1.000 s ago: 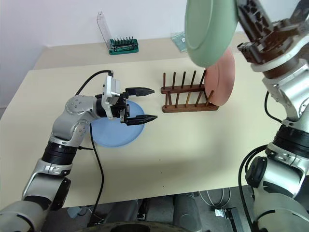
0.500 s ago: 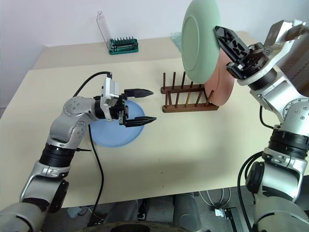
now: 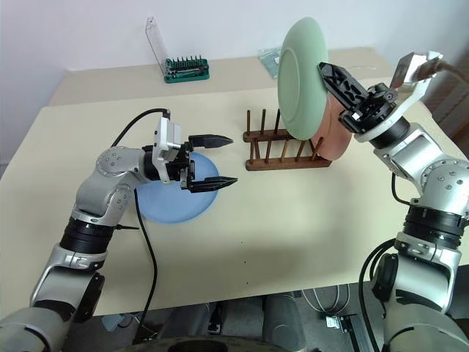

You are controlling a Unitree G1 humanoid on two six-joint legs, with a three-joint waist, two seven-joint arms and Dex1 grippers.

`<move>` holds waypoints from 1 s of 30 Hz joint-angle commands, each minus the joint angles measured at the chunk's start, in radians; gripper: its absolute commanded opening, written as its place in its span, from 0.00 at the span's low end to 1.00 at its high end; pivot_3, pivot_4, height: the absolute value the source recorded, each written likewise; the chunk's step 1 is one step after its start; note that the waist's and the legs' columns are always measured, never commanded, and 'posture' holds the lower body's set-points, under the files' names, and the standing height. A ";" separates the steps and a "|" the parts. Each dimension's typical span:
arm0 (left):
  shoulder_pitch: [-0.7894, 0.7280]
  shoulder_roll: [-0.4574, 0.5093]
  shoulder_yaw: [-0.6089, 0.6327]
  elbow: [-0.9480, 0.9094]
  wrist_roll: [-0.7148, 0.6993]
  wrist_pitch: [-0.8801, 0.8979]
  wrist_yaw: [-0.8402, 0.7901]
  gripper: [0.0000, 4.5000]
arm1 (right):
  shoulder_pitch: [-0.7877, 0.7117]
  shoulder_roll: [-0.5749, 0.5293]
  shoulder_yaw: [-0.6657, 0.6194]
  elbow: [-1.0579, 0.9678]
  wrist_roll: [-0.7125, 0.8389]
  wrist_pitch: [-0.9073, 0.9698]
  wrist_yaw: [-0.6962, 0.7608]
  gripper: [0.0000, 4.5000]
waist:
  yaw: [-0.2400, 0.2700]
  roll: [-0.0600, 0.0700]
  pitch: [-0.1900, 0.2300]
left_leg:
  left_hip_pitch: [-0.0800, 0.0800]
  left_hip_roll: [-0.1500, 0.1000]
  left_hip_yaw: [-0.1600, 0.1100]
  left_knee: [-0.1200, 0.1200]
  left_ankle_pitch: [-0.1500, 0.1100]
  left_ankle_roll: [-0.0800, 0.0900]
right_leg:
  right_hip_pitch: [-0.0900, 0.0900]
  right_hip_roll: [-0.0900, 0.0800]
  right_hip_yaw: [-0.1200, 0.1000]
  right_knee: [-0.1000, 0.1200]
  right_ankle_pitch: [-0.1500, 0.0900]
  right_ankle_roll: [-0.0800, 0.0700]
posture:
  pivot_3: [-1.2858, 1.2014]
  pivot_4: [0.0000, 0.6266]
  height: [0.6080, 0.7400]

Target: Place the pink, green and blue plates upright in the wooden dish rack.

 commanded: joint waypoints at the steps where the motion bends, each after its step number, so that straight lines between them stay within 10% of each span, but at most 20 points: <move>1: -0.017 0.003 0.023 -0.038 -0.018 -0.001 0.007 1.00 | 0.004 0.006 -0.023 -0.039 -0.010 -0.016 0.008 0.01 | 0.000 0.000 0.000 | 0.000 0.000 0.000 0.000 0.000 0.000 | 0.000 0.000 0.000 0.000 0.000 0.000 | 0.52 0.24 1.00; 30: -0.016 0.011 0.026 -0.051 -0.019 0.015 0.016 1.00 | 0.030 0.039 -0.024 -0.007 -0.135 -0.049 0.018 0.01 | 0.000 0.000 0.000 | 0.000 0.000 0.000 0.000 0.000 0.000 | 0.000 0.000 0.000 0.000 0.000 0.000 | 0.52 0.24 1.00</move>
